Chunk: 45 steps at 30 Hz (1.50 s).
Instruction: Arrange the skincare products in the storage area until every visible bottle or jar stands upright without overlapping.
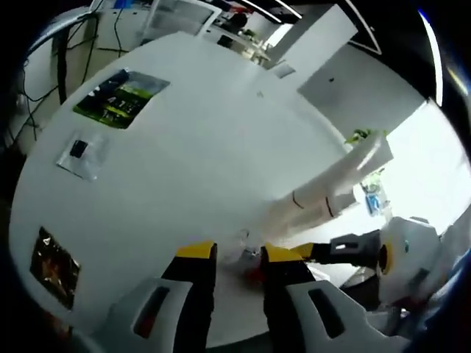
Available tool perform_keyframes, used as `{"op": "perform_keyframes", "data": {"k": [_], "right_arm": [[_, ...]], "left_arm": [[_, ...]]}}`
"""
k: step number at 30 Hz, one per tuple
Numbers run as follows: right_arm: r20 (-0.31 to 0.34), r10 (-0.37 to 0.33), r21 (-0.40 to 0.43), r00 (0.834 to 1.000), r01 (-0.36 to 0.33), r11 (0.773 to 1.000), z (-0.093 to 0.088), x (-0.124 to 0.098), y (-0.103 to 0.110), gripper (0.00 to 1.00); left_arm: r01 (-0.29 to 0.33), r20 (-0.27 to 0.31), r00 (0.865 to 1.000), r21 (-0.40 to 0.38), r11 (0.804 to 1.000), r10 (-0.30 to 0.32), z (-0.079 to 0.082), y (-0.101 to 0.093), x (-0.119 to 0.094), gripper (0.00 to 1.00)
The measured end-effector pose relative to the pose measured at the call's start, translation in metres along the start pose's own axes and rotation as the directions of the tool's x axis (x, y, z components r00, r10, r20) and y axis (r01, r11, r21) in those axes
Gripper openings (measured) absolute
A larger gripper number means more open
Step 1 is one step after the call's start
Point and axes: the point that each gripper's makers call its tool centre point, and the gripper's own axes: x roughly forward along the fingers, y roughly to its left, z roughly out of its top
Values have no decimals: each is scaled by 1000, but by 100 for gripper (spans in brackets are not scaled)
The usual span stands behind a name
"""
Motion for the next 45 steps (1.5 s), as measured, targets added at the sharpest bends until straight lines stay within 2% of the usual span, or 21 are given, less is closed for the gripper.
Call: {"op": "perform_keyframes", "data": {"k": [2,3,6,10,13,14,16,17,19,20,22,23,25,27,30,33,35,40,45], "right_arm": [[-5,4,3,1000,-4,1000,2,2,0,28],[-5,15,20,1000,-15,1000,3,3,1,28],[-10,31,72,999,-31,997,2,4,1,27],[-2,27,56,1000,-27,998,1,3,0,25],[38,-1,55,999,-1,998,2,2,0,24],[44,-16,49,999,14,999,2,2,0,24],[44,-24,45,999,22,999,2,2,1,24],[46,-26,41,999,25,999,3,2,0,23],[61,-29,69,998,25,997,1,0,-3,23],[54,-24,75,998,20,997,-1,0,-3,23],[44,-9,79,999,6,997,-6,-1,-4,23],[36,2,55,999,-4,998,-9,-2,-4,23],[16,34,-8,999,-34,999,-15,-4,-1,23],[3,36,-2,999,-36,999,-20,-6,-2,24],[-18,68,-5,998,-68,998,-26,-8,-3,24],[-24,76,-39,997,-77,996,-25,-8,0,25],[-54,87,-69,995,-90,994,-24,-7,2,25],[-119,92,-107,989,-105,989,-22,-5,3,25],[-200,82,-118,976,-108,987,-19,-3,8,25]], "left_arm": [[32,35,999,-33,999,-31,5,-5,-3,21],[51,40,998,-57,997,-49,5,-7,-4,21],[55,36,998,-83,995,-52,6,-5,-2,22],[30,5,1000,-63,998,-30,2,-4,3,21],[3,19,1000,-19,1000,-2,3,-1,1,23],[-13,-1,1000,-14,1000,13,1,3,3,23],[-8,-32,999,-15,1000,7,-3,3,6,24],[5,-32,999,-12,1000,-6,-3,0,5,25],[21,12,1000,-8,1000,-21,1,-4,2,27],[21,6,1000,-11,1000,-21,0,-4,3,26],[20,-63,998,-44,999,-23,-9,-1,8,26],[37,-56,998,-38,999,-39,-7,-5,7,25],[57,-6,998,-14,998,-57,-1,-12,6,26],[42,-41,998,9,999,-42,-6,-10,6,26],[40,-47,998,36,999,-38,-7,-11,8,24],[49,-59,997,63,997,-45,-9,-15,7,25],[37,-68,997,81,996,-32,-10,-13,8,25],[-6,-69,998,73,997,11,-10,-2,9,23],[-10,-56,998,60,998,13,-8,-1,8,22]]}}
